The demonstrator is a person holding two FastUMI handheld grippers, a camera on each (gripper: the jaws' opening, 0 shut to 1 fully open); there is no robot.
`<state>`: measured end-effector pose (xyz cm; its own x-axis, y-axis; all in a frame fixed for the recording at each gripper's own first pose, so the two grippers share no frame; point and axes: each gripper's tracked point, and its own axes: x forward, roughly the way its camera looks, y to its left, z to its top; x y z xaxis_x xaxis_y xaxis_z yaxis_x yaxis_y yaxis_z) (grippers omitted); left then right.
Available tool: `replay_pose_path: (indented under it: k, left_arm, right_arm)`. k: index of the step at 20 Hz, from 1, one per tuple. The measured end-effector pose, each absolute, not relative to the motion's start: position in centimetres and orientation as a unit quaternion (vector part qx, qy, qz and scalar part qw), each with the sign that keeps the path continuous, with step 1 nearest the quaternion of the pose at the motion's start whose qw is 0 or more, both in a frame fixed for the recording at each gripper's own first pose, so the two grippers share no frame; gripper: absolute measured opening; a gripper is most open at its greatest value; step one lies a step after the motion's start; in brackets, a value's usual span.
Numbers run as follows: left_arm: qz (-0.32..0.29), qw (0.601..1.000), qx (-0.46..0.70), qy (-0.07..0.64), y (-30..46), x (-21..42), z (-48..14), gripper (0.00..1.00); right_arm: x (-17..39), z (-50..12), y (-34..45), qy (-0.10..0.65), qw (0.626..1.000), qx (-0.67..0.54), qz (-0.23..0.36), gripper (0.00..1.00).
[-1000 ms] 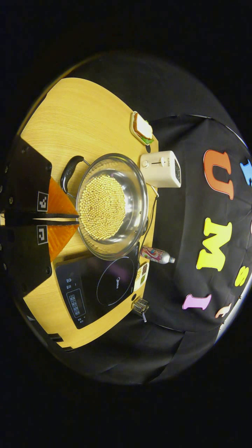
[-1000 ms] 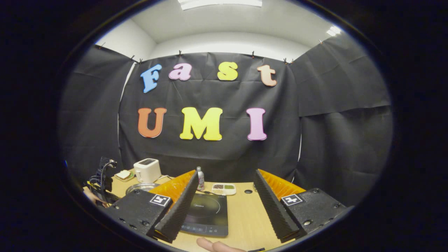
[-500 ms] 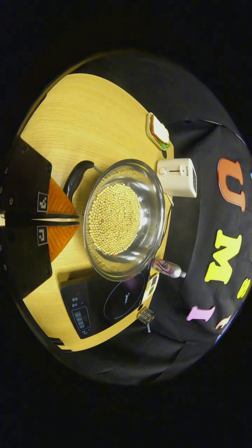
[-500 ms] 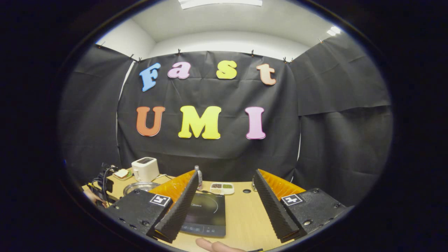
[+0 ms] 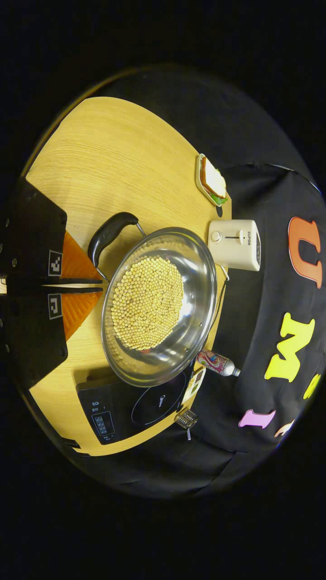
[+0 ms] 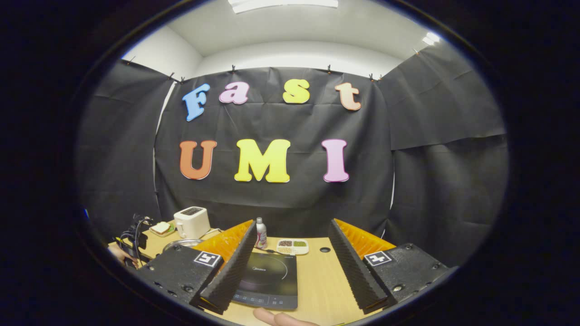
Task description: First push the handle of the pot to place it horizontally, then grasp the pot with both hands and set it on the induction cooktop.
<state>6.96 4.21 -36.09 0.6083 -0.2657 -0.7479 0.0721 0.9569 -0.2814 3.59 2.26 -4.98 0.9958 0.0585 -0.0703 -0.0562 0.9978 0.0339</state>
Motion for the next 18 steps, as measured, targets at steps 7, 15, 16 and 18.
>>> replay_pose_path:
  k: [7, 15, 16, 18]
  left_arm:
    - [-0.086, 0.885, -0.093, 0.447, 6.4, 8.6, -37.0, 0.09]
    - [-0.058, 0.886, -0.079, 0.454, 9.3, 10.8, -38.4, 0.0]
    - [-0.057, 0.886, -0.082, 0.454, 9.5, 11.0, -38.5, 0.0]
    - [-0.05, 0.887, -0.08, 0.452, 10.0, 12.0, -38.6, 0.0]
  right_arm:
    - [5.2, -5.2, 1.9, 0.035, 0.999, 0.031, 0.027, 0.96]
    - [6.0, -4.4, 1.1, 0.024, 0.999, 0.033, 0.021, 1.0]
    - [6.0, -4.3, 1.0, 0.021, 0.999, 0.034, 0.019, 0.96]
    - [6.1, -4.2, 0.7, 0.016, 0.999, 0.041, 0.015, 1.0]
